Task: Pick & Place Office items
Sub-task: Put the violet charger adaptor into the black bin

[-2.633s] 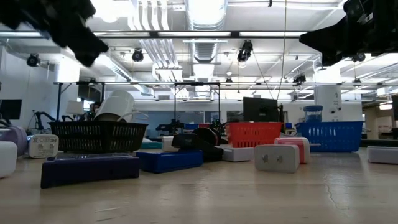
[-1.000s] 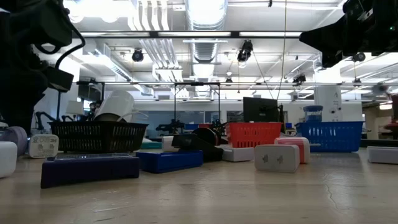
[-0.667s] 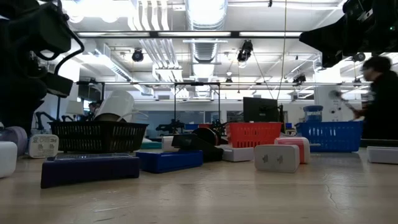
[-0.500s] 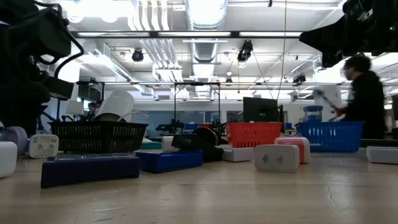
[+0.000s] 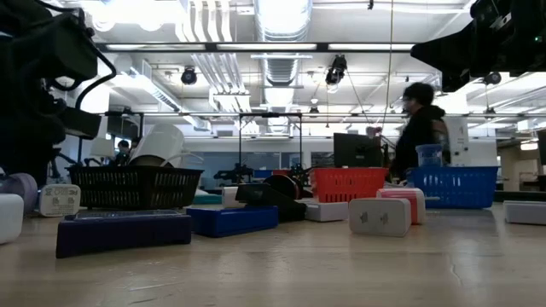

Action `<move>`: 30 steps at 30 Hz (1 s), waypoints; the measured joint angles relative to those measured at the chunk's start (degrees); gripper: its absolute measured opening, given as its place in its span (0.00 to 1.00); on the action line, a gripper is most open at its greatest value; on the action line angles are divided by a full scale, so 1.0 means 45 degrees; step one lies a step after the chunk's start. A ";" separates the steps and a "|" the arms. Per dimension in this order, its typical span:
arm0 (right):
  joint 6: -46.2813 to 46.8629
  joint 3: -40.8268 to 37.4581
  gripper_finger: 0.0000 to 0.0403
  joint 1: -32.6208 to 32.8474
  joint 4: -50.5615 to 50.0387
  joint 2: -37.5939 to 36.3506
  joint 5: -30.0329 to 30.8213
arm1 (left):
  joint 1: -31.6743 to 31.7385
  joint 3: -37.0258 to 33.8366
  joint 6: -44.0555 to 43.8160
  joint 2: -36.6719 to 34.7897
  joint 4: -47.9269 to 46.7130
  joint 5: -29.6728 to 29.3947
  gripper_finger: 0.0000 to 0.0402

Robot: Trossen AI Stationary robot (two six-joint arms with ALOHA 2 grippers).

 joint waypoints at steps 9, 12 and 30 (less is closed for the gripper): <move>0.0005 0.0000 0.06 0.0000 0.0000 -0.0002 0.0000 | 0.0000 0.1054 0.0650 -0.0319 -0.1201 0.0537 0.33; -0.0010 0.0000 0.06 0.0000 -0.0005 0.0000 0.0000 | 0.0000 0.1672 0.0776 -0.0511 -0.2071 0.0532 0.33; 0.0087 0.0000 0.06 0.0010 -0.0008 -0.0003 -0.0002 | -0.0039 0.6272 0.7622 -0.3147 -0.2498 -0.1180 0.33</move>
